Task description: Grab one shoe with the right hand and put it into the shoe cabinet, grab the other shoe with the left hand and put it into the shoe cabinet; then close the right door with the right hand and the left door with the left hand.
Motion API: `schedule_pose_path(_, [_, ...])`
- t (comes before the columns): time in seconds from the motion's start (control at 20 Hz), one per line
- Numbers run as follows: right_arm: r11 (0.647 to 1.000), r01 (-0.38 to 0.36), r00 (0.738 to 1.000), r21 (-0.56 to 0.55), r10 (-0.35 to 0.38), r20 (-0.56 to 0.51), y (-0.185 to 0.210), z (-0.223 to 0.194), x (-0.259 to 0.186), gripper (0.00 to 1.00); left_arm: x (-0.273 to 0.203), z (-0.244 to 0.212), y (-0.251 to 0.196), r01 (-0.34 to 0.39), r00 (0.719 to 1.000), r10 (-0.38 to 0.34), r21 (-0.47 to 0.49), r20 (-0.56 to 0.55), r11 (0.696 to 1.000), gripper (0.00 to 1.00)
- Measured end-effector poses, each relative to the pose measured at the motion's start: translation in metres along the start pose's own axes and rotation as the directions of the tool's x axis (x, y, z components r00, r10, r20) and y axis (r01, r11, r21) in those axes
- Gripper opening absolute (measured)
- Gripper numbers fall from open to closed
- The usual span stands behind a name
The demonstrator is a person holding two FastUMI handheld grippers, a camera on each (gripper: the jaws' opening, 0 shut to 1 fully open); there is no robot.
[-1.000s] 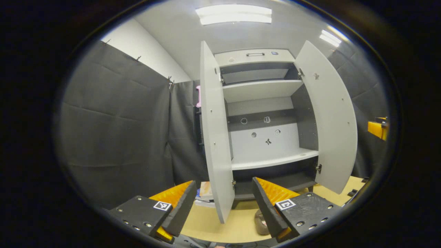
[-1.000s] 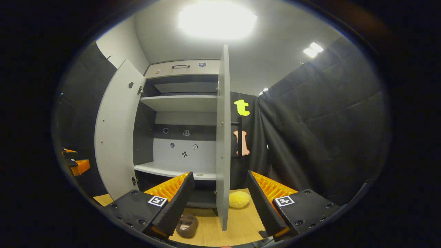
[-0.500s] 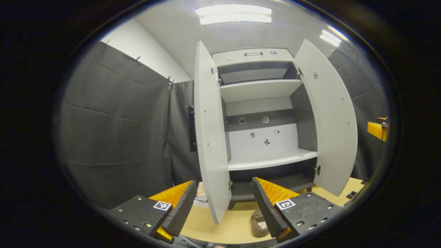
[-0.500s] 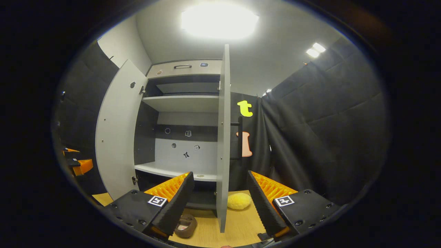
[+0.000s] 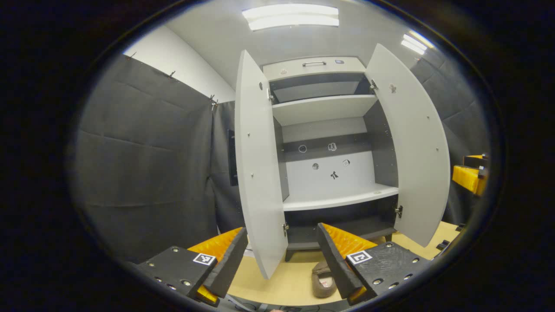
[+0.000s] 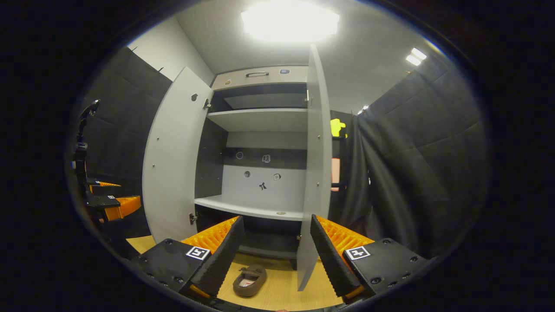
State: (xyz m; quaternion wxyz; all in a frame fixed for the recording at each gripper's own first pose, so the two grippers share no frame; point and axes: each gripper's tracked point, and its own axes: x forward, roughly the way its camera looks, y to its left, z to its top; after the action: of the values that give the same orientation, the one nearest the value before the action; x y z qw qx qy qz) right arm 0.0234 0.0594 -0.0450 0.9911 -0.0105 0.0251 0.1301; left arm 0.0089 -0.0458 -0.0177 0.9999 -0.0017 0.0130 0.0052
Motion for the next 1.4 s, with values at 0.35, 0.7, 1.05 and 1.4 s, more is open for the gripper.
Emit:
schedule_pose_path(0.35, [0.994,-0.109,0.974,0.016,0.110,-0.197,0.068,-0.094,0.060,0.98,0.034,-0.015,0.013,0.033,0.999,-0.032,-0.017,0.013,0.999,0.94])
schedule_pose_path(0.7, [0.983,-0.177,0.850,0.052,0.179,-0.496,0.107,-0.227,0.102,0.98,0.048,-0.020,0.050,-0.025,0.999,0.025,0.007,0.035,1.000,1.00])
schedule_pose_path(1.05, [0.977,-0.160,0.705,0.138,0.211,-0.677,0.118,-0.307,0.121,0.97,0.046,-0.042,0.089,-0.107,0.994,0.107,0.006,-0.018,0.994,1.00])
schedule_pose_path(1.4, [0.981,-0.156,0.587,0.111,0.183,-0.788,0.126,-0.365,0.129,0.68,0.044,-0.039,0.097,-0.139,0.990,0.139,0.011,-0.012,0.990,1.00])
